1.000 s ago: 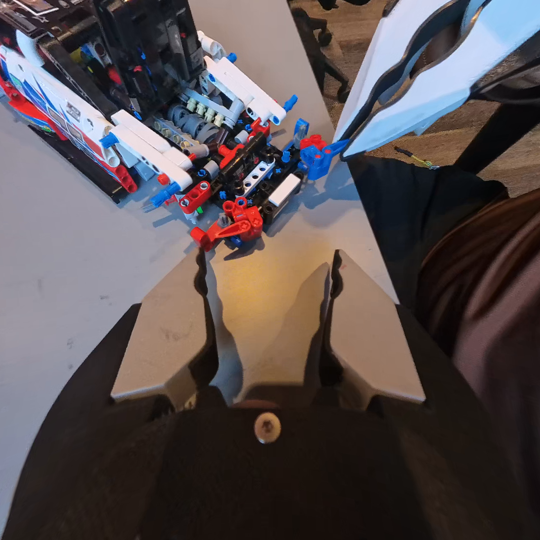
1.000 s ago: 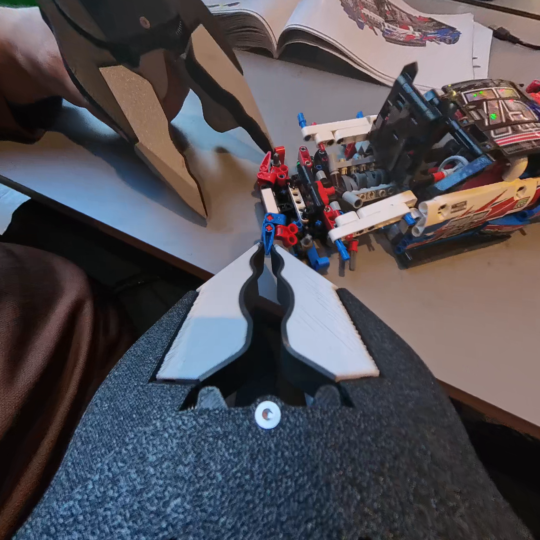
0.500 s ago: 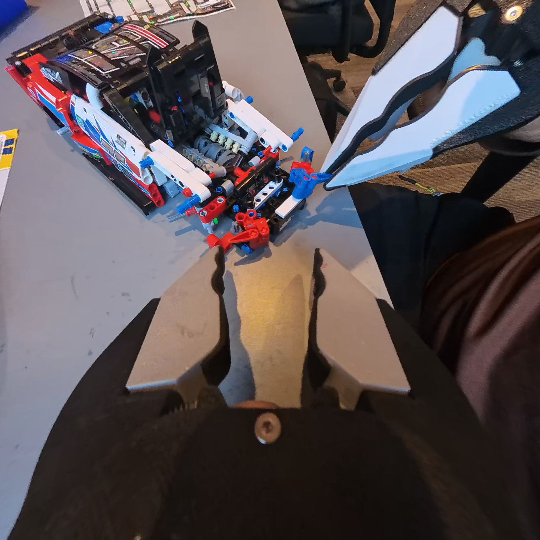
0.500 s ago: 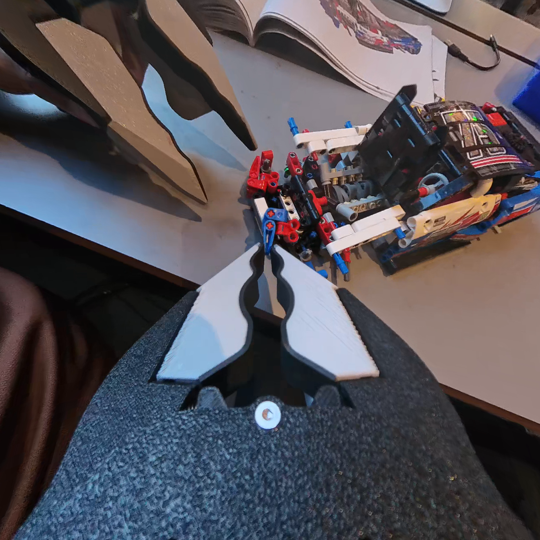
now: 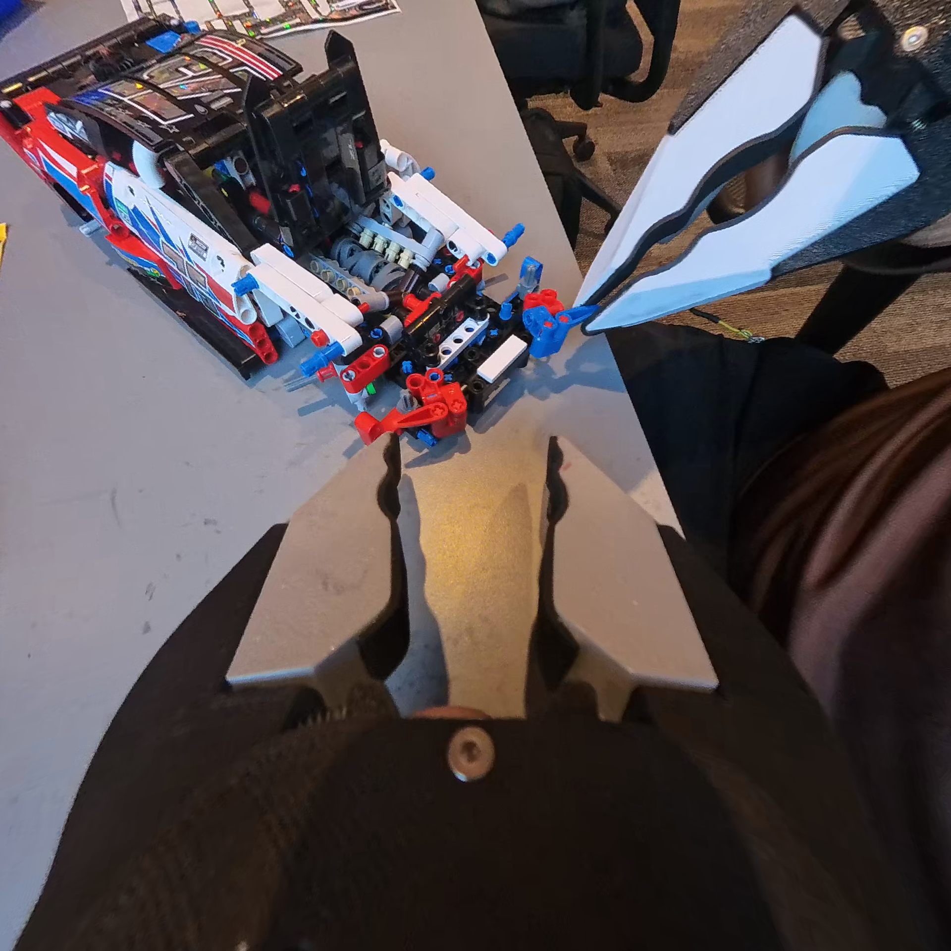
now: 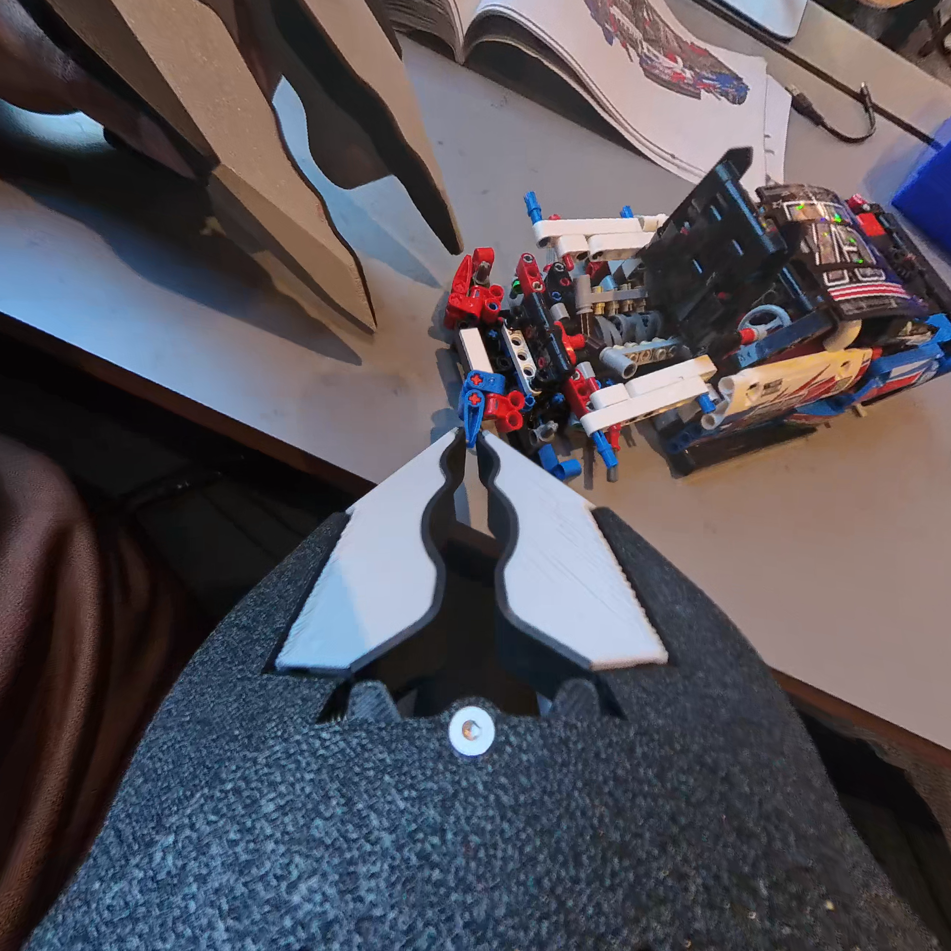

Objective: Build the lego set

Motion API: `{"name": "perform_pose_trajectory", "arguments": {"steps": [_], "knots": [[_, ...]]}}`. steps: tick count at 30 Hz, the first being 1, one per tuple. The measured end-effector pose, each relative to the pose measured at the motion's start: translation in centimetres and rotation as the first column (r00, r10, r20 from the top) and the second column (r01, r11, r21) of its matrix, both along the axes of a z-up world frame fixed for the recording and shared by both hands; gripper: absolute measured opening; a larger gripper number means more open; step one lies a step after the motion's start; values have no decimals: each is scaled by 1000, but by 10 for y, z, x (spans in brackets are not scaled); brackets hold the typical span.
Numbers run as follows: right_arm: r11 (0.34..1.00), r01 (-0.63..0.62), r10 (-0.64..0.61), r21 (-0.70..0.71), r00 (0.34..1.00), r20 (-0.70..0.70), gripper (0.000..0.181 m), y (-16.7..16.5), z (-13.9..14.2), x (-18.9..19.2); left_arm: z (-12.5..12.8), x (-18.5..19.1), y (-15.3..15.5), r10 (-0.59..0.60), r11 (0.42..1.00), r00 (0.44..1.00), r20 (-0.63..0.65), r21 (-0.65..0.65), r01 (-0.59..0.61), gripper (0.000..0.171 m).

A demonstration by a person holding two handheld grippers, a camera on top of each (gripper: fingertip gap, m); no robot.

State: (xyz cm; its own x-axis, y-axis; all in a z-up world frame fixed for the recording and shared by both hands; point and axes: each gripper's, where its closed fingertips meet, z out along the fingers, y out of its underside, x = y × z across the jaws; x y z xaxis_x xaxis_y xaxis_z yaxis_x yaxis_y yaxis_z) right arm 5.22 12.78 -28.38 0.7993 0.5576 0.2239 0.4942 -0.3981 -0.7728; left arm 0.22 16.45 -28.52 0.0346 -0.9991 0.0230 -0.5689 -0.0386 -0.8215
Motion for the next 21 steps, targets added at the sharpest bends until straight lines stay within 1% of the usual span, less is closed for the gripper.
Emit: {"name": "perform_pose_trajectory", "arguments": {"steps": [6, 14, 16, 21], "knots": [[1000, -7, 7, 4, 1000, -12, 3, 0, 2, 1, 0, 0, 0, 0, 1000, 1000, 4, -8, 0, 55], [995, -60, 62, 78, 998, -20, 4, -6, 10, 5, 5, -1, 0, -3, 999, 999, 35, -41, 4, 51], [994, -64, 65, 89, 998, -12, 4, -4, 9, 7, 5, -1, -1, -9, 998, 999, 34, -55, 10, 50], [996, -64, 65, 58, 998, -16, 4, 1, 2, 6, 5, -1, -3, -24, 998, 999, 40, -64, 26, 46]]}}
